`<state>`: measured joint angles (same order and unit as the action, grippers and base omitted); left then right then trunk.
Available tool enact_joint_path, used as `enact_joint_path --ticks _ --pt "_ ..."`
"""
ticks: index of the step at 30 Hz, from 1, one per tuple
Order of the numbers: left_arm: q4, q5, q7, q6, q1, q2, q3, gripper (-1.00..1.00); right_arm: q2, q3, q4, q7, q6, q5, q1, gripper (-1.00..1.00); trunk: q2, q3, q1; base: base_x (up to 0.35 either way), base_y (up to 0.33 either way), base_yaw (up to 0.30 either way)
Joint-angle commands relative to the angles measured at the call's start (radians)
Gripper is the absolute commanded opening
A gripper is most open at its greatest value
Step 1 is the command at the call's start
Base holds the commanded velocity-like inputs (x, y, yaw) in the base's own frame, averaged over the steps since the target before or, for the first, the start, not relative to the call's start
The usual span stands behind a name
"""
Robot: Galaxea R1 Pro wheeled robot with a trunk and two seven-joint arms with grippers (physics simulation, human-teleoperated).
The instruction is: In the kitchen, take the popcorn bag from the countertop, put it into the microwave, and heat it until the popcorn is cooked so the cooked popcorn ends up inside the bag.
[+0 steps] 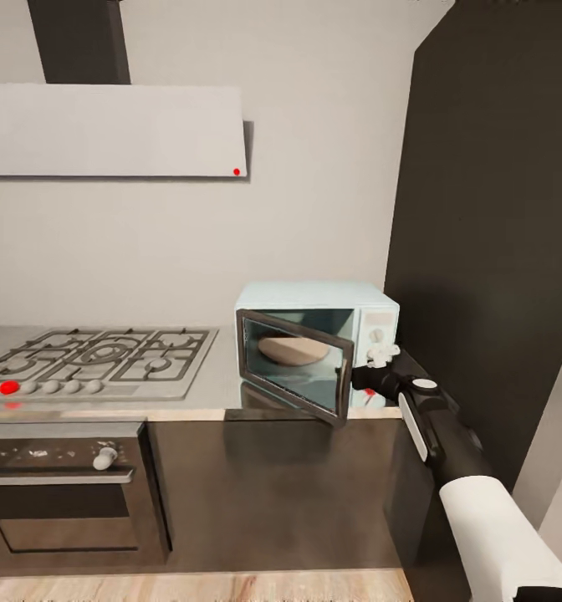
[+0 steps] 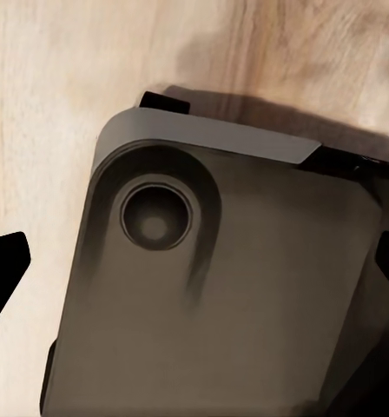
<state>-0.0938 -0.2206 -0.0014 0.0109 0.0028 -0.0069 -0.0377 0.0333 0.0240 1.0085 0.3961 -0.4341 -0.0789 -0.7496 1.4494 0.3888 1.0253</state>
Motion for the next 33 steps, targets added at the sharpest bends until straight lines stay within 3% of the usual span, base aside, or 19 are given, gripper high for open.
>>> enact_joint_path --ticks 1,33 --pt "-0.001 -0.003 0.0 0.001 0.0 -0.001 -0.004 1.0 -0.001 0.002 0.001 0.009 -0.005 -0.007 -0.001 1.0 0.001 0.001 0.0 -0.197 0.177 0.0" --pt "0.0 -0.003 0.0 0.001 0.0 0.002 -0.004 1.0 0.0 0.002 -0.028 0.006 -0.005 -0.005 -0.001 1.0 0.001 0.001 0.0 -0.157 0.257 0.0"
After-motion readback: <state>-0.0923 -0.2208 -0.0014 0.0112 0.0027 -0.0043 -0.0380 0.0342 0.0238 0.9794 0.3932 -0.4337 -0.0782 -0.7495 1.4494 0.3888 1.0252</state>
